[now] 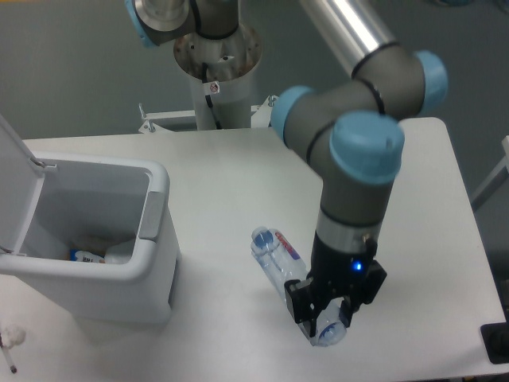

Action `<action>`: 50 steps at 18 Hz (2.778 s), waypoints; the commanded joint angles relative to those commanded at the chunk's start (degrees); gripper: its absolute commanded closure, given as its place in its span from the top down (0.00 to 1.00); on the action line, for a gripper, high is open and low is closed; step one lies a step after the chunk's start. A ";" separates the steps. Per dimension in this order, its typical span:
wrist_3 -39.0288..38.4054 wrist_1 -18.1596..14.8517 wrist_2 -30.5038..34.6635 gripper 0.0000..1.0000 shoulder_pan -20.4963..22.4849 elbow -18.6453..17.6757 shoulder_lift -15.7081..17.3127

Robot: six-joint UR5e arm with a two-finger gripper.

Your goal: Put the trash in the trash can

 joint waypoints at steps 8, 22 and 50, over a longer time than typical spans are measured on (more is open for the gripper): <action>-0.09 5.99 -10.03 0.44 -5.26 1.23 6.59; 9.05 9.24 -10.91 0.65 -17.05 -13.18 13.28; 50.49 2.59 18.35 1.00 17.14 -28.56 7.39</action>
